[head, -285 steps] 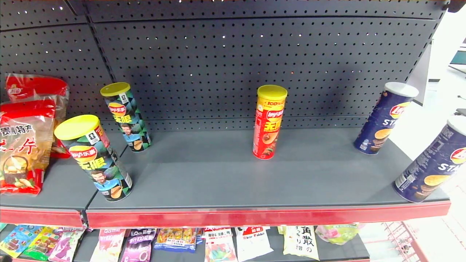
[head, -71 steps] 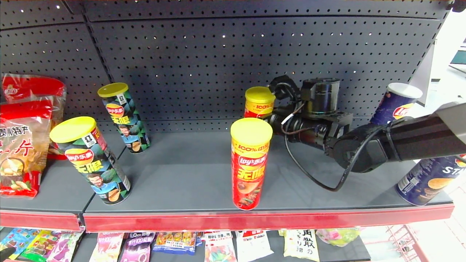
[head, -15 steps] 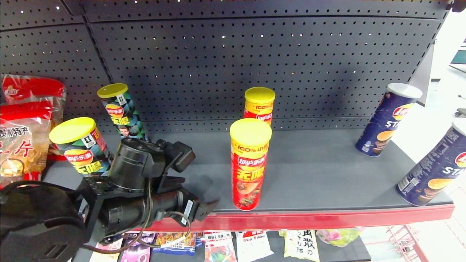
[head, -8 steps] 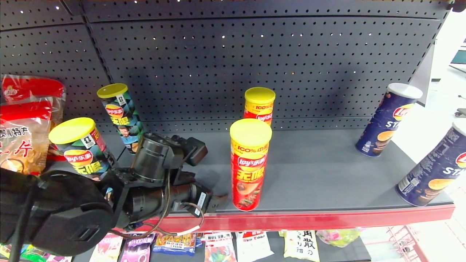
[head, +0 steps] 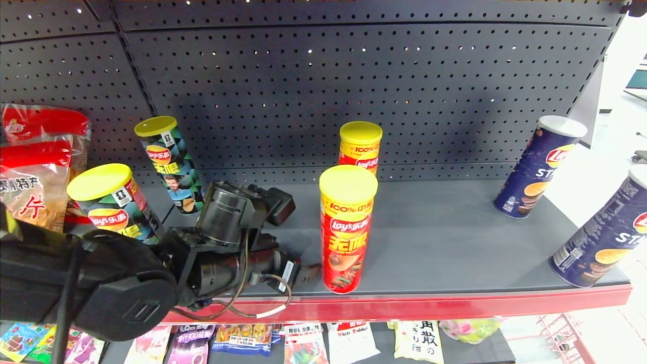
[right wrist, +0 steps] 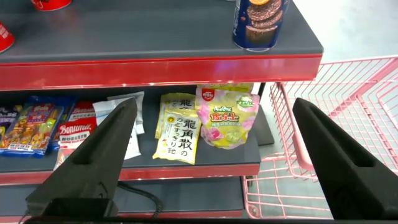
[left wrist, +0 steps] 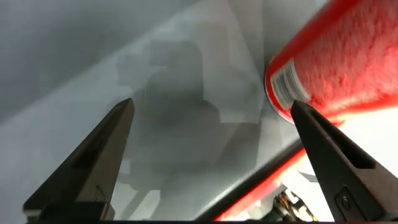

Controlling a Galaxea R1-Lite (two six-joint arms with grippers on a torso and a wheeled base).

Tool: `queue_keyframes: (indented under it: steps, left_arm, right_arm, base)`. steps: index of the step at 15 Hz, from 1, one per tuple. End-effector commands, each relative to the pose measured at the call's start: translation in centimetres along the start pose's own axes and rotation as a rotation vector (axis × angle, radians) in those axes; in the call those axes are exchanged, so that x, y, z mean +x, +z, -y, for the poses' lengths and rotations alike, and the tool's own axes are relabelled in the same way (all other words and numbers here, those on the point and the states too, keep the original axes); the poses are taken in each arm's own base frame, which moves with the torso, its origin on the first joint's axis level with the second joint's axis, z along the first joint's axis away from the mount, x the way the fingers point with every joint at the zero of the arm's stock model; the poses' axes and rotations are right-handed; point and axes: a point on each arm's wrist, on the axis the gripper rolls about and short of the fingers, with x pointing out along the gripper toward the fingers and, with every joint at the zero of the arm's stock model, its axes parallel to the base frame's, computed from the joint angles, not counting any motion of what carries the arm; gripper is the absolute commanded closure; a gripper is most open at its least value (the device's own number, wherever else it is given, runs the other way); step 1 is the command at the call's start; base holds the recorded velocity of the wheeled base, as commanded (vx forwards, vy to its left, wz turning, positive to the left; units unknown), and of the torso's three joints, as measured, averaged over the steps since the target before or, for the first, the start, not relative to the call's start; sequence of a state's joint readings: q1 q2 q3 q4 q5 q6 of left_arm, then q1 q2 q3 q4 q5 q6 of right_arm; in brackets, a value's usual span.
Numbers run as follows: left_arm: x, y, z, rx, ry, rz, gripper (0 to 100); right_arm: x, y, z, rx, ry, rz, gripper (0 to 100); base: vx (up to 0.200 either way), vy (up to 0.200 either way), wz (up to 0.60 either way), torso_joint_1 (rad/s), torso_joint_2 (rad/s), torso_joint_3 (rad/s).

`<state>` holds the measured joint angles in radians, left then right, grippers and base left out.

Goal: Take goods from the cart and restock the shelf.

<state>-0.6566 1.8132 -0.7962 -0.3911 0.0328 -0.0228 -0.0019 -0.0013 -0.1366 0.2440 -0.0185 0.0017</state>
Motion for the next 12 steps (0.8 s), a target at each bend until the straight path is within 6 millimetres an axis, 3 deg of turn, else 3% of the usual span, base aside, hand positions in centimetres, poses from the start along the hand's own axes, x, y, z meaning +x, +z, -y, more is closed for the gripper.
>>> queue_keyframes:
  steps: [1,12]
  left_arm:
    - [0.46,0.56,0.02,-0.001,0.002,0.014,0]
    - [1.17,1.55,0.02,-0.002,0.003,0.038,0]
  right_arm:
    - [0.01,0.01,0.00,0.000,0.000,-0.001,0]
    - [0.01,0.01,0.00,0.001,0.000,-0.001,0]
  base:
    - [0.000,0.000,0.00,0.000,0.00,0.000]
    - [0.000,0.000,0.00,0.000,0.00,0.000]
